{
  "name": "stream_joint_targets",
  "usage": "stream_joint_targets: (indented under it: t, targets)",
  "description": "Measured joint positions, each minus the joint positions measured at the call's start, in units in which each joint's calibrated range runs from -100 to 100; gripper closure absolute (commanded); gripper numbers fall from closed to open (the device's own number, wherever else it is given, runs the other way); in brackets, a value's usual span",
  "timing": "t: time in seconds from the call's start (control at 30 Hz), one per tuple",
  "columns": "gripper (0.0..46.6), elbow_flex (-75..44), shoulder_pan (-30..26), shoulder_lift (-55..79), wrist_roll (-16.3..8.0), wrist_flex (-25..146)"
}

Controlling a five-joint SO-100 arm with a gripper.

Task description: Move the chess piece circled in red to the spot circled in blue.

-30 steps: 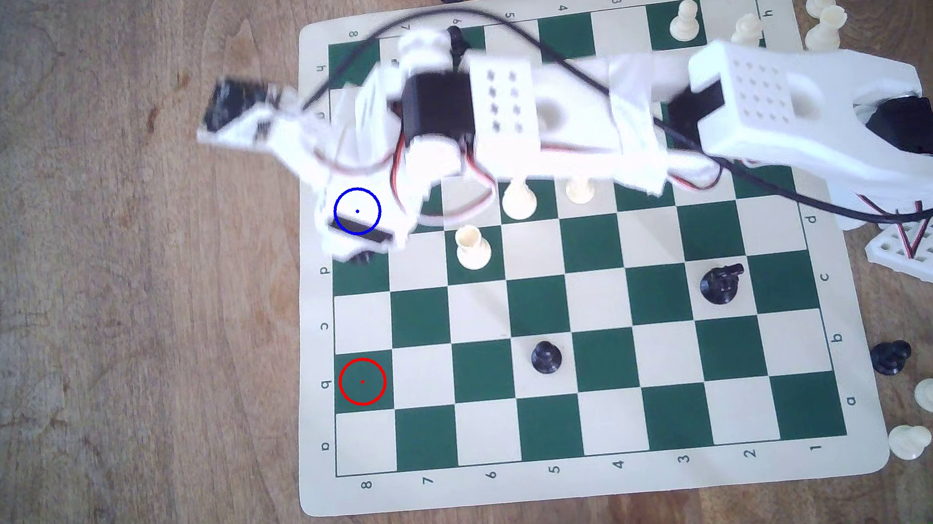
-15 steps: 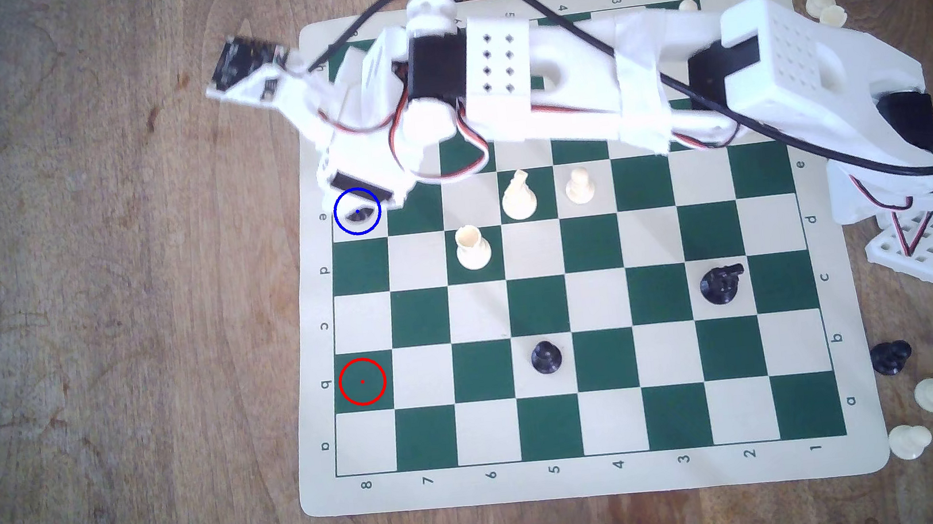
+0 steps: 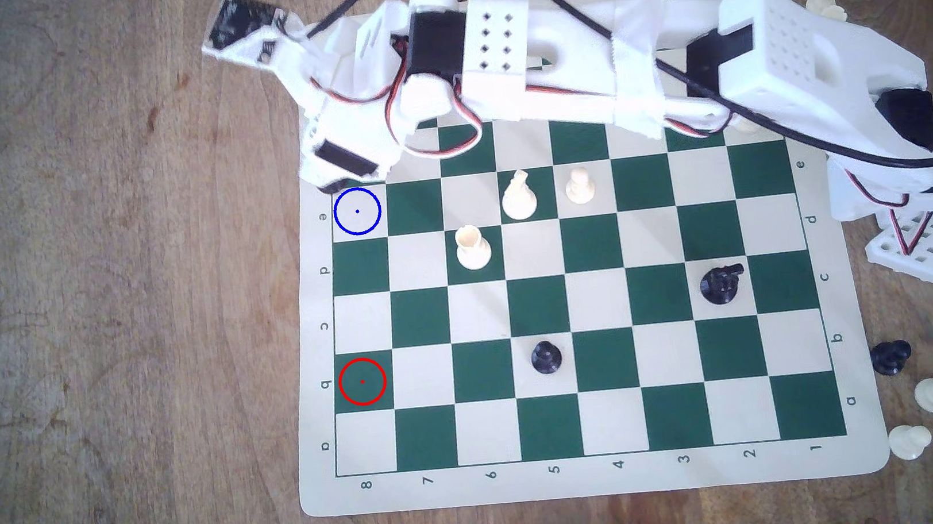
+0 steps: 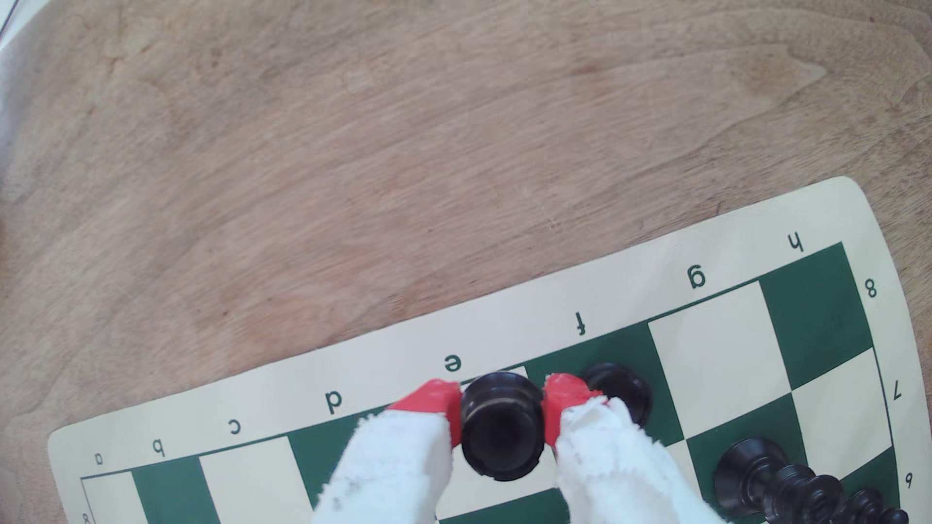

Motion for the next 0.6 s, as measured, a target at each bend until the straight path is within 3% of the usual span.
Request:
stream_joint_targets:
  t: [0.6]
  targets:
    - [43.9, 0.0, -0.9, 4.4, 0.0, -1.0]
